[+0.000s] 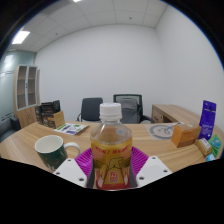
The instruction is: Pour water
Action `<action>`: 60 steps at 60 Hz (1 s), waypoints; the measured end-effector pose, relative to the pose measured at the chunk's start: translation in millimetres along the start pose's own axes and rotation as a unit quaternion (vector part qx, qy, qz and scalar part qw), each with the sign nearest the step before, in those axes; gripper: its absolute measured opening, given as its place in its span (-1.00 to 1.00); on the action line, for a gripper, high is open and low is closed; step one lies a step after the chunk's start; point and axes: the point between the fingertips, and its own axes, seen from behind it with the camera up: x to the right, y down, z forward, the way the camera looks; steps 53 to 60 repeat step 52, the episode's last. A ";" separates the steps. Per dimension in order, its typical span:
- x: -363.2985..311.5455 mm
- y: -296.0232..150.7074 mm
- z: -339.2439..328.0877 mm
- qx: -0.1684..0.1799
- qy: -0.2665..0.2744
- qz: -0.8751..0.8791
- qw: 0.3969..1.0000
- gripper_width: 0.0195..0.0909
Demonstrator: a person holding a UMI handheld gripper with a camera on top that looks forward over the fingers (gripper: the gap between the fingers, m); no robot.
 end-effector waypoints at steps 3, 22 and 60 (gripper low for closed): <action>1.1 1.2 -0.6 -0.005 0.003 0.003 1.000 -0.06; -4.2 2.5 -41.8 -0.054 -0.003 0.004 0.999 0.82; -99.4 -104.9 -292.3 -0.029 0.050 -0.013 0.998 0.82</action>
